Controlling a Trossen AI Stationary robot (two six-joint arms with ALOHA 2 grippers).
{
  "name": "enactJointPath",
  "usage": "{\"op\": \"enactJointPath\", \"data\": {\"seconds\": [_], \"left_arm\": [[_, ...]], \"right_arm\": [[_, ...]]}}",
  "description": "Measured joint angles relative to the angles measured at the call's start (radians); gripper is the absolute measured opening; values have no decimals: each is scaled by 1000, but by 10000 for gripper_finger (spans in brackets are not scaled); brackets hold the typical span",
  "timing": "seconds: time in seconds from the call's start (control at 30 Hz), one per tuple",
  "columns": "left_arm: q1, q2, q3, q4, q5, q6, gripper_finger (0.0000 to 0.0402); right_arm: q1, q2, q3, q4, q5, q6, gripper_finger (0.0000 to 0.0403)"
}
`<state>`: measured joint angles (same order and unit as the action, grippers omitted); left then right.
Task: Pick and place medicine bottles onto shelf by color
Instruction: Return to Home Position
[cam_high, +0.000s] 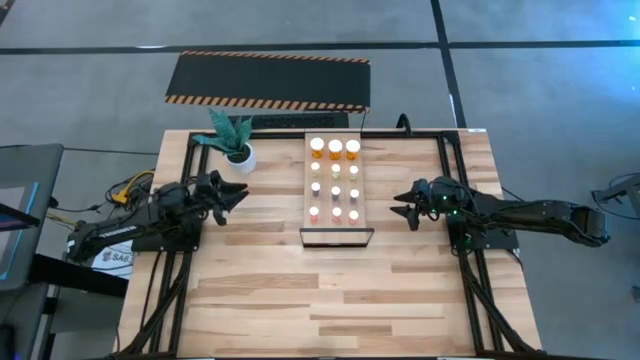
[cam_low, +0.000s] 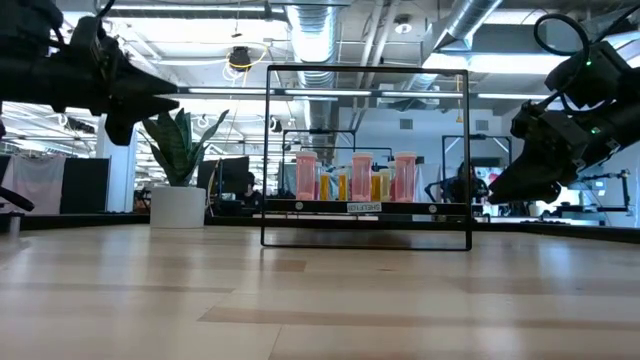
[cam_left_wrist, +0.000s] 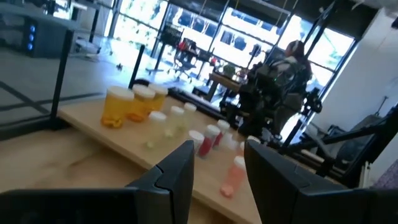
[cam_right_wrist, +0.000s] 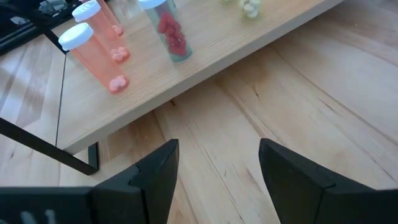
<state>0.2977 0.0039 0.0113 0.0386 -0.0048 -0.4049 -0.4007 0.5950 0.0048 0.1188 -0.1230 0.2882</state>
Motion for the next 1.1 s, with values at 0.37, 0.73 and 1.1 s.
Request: {"op": "enactJointPath", "data": {"seconds": [0.37, 0.73, 1.1], "left_arm": [[0, 1, -1, -13, -8, 0, 128], [0, 1, -1, -13, -9, 0, 128], [0, 1, -2, -13, -9, -1, 128]], "right_arm": [[0, 0, 0, 0, 0, 0, 246], [0, 0, 0, 0, 0, 0, 246], [0, 0, 0, 0, -1, 0, 246]]}}
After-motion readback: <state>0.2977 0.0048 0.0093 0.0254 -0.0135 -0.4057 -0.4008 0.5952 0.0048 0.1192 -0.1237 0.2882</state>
